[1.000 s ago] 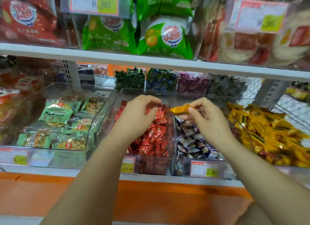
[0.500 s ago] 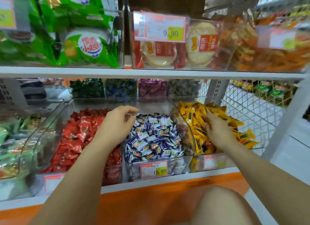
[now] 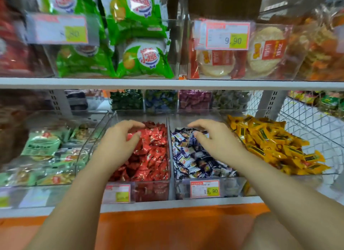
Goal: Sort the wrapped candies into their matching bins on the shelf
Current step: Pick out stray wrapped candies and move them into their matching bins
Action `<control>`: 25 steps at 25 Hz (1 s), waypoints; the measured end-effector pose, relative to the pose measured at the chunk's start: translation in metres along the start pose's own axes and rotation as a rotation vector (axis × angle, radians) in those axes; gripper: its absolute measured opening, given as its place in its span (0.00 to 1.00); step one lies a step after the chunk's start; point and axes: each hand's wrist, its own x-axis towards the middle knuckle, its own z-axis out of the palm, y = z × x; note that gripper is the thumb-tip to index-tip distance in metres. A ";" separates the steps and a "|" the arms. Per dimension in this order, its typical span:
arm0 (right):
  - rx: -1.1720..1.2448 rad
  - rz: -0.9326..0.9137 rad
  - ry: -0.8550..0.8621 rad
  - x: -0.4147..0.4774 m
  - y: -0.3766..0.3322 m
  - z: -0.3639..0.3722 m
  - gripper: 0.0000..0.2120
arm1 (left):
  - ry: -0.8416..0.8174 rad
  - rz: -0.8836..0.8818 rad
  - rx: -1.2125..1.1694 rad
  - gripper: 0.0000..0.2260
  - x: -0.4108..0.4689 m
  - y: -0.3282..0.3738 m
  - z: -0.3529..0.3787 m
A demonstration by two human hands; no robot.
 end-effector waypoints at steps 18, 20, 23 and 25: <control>-0.069 -0.307 -0.886 0.081 -0.103 0.160 0.23 | 0.003 -0.131 -0.145 0.13 -0.023 -0.114 -0.044; -0.114 -0.296 -0.869 0.088 -0.098 0.157 0.26 | 0.004 -0.137 -0.143 0.14 -0.019 -0.115 -0.043; -0.103 -0.245 -0.811 0.095 -0.092 0.150 0.27 | 0.012 -0.139 -0.148 0.14 -0.019 -0.117 -0.041; -0.065 -0.191 -0.792 0.098 -0.088 0.142 0.27 | 0.014 -0.140 -0.153 0.13 -0.020 -0.117 -0.040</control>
